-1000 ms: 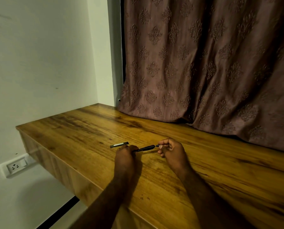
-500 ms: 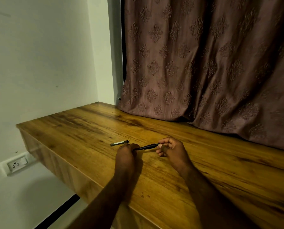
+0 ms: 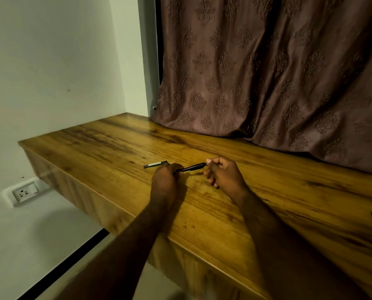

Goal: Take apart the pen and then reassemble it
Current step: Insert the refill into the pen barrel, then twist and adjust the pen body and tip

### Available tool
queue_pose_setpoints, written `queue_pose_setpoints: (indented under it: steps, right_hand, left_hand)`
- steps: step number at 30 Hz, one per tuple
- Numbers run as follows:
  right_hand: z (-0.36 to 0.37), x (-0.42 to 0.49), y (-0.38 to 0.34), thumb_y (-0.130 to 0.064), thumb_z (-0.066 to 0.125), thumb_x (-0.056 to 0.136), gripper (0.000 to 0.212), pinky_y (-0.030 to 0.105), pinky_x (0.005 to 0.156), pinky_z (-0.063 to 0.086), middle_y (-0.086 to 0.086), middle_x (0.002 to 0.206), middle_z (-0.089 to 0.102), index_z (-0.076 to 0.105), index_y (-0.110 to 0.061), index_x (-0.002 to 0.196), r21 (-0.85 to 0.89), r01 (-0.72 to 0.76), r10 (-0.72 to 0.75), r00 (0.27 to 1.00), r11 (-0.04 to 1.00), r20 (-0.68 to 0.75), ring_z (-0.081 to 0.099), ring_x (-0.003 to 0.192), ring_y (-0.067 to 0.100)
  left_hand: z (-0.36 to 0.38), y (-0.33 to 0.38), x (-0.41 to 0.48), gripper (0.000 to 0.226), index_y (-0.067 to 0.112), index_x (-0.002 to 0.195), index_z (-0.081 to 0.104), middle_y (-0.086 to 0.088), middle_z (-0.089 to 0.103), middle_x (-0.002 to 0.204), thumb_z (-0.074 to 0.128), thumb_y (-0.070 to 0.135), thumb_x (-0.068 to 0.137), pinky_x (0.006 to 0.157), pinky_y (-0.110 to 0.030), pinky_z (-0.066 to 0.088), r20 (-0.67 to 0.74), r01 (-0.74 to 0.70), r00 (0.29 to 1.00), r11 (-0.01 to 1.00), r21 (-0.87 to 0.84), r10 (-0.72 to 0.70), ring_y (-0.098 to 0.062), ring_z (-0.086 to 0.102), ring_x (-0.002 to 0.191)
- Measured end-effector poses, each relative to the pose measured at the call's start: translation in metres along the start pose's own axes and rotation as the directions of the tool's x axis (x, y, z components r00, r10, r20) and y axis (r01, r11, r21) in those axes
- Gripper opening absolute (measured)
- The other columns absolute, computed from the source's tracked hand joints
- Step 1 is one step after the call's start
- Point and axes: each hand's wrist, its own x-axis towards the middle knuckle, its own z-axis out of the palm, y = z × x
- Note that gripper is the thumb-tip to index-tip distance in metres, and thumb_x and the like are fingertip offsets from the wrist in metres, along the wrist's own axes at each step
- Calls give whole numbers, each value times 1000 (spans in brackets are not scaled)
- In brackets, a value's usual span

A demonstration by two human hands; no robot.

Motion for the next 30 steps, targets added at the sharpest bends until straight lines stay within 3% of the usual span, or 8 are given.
queue_pose_setpoints:
  steps: [1,4,10,13,16,21,27,30]
  right_hand:
    - [0,0,0,-19,56,96,16,22,37,34,8,69,64,58,-9,84,24,-1,1,1000,1000,-1,47,44,13]
    - [-1,1,1,-12,56,95,10,23,38,34,8,70,64,59,-10,85,45,-1,1,1000,999,-1,48,45,14]
    - [0,-2,-3,-27,55,96,25,24,40,35,9,68,64,57,-7,81,73,-5,6,1000,997,-12,49,46,16]
    - [2,-4,-7,-27,62,93,24,25,42,37,11,77,66,57,-3,90,155,-41,36,999,987,29,53,47,15]
    - [6,-7,-7,-19,62,93,17,25,43,39,14,81,66,56,-3,97,180,-50,38,997,982,71,57,50,13]
    - [10,-7,-12,-16,56,96,9,32,60,49,23,93,66,53,-7,97,300,-44,48,999,953,-4,67,77,31]
    - [13,-8,-19,-17,48,99,18,31,59,54,18,96,69,47,-6,115,335,5,38,992,942,-121,68,75,23]
    - [10,-6,-22,-17,41,102,16,44,72,55,15,87,66,48,-8,113,399,1,59,989,917,-139,69,79,28]
  left_hand:
    - [0,2,-1,20,10,95,75,-10,71,86,60,19,83,76,-41,58,19,-40,999,997,73,38,-30,67,80]
    - [-3,11,-5,29,9,90,74,-16,72,85,55,27,77,73,-48,58,5,-18,1000,1000,2,18,-34,68,80]
    - [-7,19,-8,42,8,102,74,-15,72,91,48,33,81,76,-40,52,88,-270,963,939,214,256,-30,66,85]
    - [-6,23,-12,60,8,107,72,-14,72,93,38,49,79,74,-38,52,117,-351,935,918,186,334,-27,65,84]
    - [-7,22,-14,50,12,104,72,-9,71,87,41,47,87,67,-39,52,160,-435,898,883,175,410,-24,65,76]
    - [-4,23,-18,34,20,90,69,2,69,70,54,51,92,51,-37,50,183,-394,914,902,176,363,-12,62,59]
    - [-5,22,-15,30,14,85,71,-3,71,70,52,37,87,55,-41,52,208,-347,928,922,174,310,-20,65,61]
    - [-4,19,-14,28,15,82,72,-1,70,70,54,37,87,56,-41,53,262,-337,922,924,182,285,-19,65,62]
